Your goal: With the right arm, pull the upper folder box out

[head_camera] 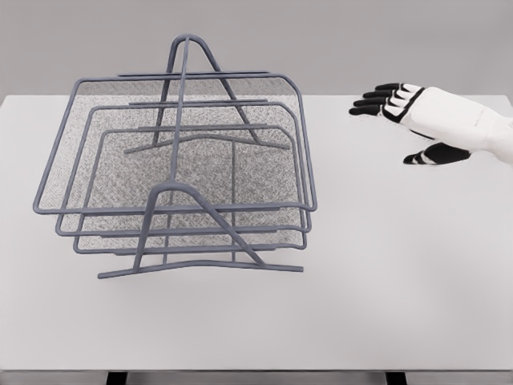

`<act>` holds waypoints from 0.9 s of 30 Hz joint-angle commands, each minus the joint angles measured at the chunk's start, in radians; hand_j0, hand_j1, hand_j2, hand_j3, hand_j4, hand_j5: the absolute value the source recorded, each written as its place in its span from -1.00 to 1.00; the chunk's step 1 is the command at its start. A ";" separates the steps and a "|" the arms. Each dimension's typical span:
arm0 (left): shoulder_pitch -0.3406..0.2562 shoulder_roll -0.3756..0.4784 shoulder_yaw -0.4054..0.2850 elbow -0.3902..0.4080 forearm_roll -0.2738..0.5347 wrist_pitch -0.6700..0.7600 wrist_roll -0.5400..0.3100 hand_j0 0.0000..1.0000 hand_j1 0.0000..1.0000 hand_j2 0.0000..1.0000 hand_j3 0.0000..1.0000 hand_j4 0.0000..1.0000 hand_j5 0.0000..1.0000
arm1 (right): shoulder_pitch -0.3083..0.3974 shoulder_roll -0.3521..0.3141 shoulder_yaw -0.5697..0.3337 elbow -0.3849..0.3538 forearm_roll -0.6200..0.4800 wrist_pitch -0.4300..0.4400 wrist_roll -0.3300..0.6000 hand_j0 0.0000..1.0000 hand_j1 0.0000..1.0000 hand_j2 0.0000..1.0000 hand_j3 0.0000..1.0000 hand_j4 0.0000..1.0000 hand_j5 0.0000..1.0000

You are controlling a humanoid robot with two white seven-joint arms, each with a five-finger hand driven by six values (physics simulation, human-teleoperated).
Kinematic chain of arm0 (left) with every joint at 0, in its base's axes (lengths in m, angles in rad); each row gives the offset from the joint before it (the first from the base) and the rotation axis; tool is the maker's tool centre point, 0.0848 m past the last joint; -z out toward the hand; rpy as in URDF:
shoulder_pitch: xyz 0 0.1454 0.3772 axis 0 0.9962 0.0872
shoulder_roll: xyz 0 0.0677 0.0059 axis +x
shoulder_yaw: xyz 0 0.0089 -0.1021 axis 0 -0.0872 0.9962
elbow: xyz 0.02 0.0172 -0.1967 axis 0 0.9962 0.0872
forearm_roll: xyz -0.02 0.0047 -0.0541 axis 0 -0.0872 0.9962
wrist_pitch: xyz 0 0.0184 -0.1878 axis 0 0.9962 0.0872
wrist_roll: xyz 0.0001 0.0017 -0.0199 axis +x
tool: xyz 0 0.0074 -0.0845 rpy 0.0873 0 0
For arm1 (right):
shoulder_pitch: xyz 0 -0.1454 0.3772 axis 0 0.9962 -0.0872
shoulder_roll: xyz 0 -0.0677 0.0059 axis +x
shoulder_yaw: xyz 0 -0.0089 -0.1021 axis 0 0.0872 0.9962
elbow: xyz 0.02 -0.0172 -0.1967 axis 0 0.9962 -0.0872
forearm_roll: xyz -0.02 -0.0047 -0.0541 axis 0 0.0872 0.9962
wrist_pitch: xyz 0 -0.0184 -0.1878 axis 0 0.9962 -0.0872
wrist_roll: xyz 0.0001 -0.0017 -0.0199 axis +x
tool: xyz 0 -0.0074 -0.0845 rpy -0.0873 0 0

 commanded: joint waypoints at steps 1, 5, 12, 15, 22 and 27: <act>0.000 0.000 0.000 0.000 0.000 0.000 0.000 1.00 1.00 1.00 1.00 1.00 1.00 | 0.002 0.005 0.000 0.014 -0.036 0.002 0.009 1.00 1.00 1.00 1.00 1.00 1.00; 0.000 0.000 0.000 0.000 0.000 0.000 0.000 1.00 1.00 1.00 1.00 1.00 1.00 | -0.215 0.029 0.223 0.074 -0.034 0.002 0.009 1.00 1.00 1.00 1.00 1.00 1.00; 0.000 0.000 0.000 0.000 0.000 0.000 0.000 1.00 1.00 1.00 1.00 1.00 1.00 | -0.324 0.063 0.382 0.144 -0.029 0.002 0.009 1.00 1.00 1.00 1.00 1.00 1.00; 0.000 0.000 0.000 0.000 0.000 0.000 0.000 1.00 1.00 1.00 1.00 1.00 1.00 | -0.363 0.078 0.425 0.144 -0.026 0.002 0.009 1.00 1.00 1.00 1.00 1.00 1.00; 0.000 0.000 0.000 0.000 0.000 0.000 0.000 1.00 1.00 1.00 1.00 1.00 1.00 | -0.417 0.083 0.560 0.161 -0.023 0.002 0.009 1.00 1.00 1.00 1.00 1.00 1.00; 0.000 0.000 0.000 0.000 0.000 0.000 0.000 1.00 1.00 1.00 1.00 1.00 1.00 | -0.410 0.077 0.583 0.161 -0.011 0.002 0.009 1.00 1.00 1.00 1.00 1.00 1.00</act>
